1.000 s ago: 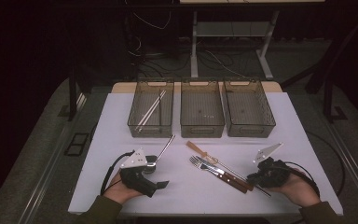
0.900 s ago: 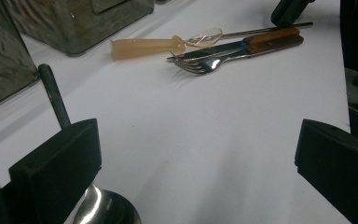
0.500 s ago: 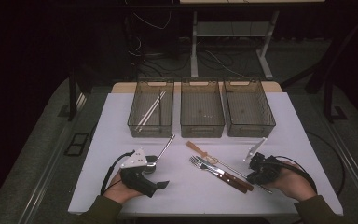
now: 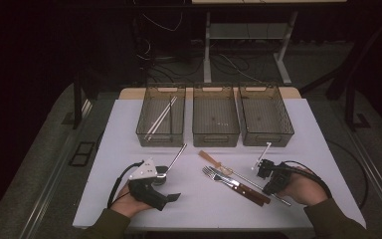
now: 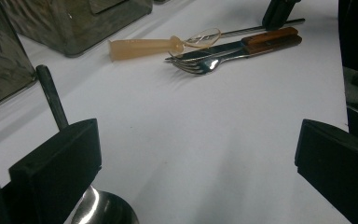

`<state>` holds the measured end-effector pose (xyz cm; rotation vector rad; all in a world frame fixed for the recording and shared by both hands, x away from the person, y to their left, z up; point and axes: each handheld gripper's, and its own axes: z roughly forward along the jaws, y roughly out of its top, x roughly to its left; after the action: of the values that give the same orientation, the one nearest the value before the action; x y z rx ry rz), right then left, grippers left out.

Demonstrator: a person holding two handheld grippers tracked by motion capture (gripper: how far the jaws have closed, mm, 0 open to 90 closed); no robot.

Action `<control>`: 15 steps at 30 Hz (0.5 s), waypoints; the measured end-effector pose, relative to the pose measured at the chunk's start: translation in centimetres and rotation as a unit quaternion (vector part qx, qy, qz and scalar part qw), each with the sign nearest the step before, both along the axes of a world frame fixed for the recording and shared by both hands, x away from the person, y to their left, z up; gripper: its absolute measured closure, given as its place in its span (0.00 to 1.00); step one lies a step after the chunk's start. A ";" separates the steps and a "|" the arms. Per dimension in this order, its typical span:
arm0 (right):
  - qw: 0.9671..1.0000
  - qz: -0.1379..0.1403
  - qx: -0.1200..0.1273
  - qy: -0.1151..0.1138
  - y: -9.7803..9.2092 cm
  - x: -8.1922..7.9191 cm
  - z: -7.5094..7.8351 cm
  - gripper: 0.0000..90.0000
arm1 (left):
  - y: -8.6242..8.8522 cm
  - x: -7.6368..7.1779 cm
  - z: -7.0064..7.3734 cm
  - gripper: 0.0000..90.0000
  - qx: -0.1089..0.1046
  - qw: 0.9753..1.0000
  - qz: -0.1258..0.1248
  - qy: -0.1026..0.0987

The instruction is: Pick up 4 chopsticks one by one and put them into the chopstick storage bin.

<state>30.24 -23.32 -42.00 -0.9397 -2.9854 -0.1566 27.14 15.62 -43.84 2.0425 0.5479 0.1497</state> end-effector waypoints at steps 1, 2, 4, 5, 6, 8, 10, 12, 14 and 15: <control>1.000 0.000 0.001 -0.001 0.0 0.0 0.0 0.95 | 0.0 0.0 0.0 0.00 0.000 1.000 0.000 0.000; 1.000 0.000 0.003 -0.003 -0.1 -0.1 0.0 0.95 | 0.0 0.0 0.0 0.00 0.001 1.000 0.000 -0.001; 1.000 0.003 0.009 -0.006 -0.2 -0.1 0.0 0.95 | 0.0 0.0 0.0 0.00 0.001 1.000 0.000 -0.001; 1.000 0.001 0.013 -0.007 -0.4 -0.1 0.0 0.95 | 0.0 0.0 0.0 0.00 0.000 1.000 0.000 0.000; 1.000 -0.006 0.014 -0.007 -0.4 -0.1 0.1 0.95 | 0.0 0.0 0.0 0.00 0.000 1.000 0.000 0.000; 1.000 -0.012 0.019 -0.012 -0.7 -0.1 0.2 0.95 | 0.0 0.0 0.0 0.00 0.000 1.000 0.000 0.000; 0.999 -0.016 0.028 -0.017 -1.1 0.0 0.3 0.95 | 0.0 0.0 0.0 0.00 0.000 1.000 0.000 -0.001; 0.999 -0.020 0.044 -0.025 -1.5 0.1 0.4 0.95 | 0.1 0.0 0.0 0.00 0.000 1.000 0.000 0.000; 0.997 -0.028 0.061 -0.032 -1.9 0.1 0.7 0.95 | 0.1 0.0 0.0 0.00 -0.001 1.000 0.001 0.000; 0.996 -0.033 0.074 -0.037 -2.1 0.1 0.8 0.95 | 0.0 0.0 0.0 0.00 -0.001 1.000 0.000 0.000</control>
<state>30.34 -25.41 -41.16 -1.0360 -2.9597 -0.4159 27.14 15.66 -43.81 2.0408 0.5489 0.1496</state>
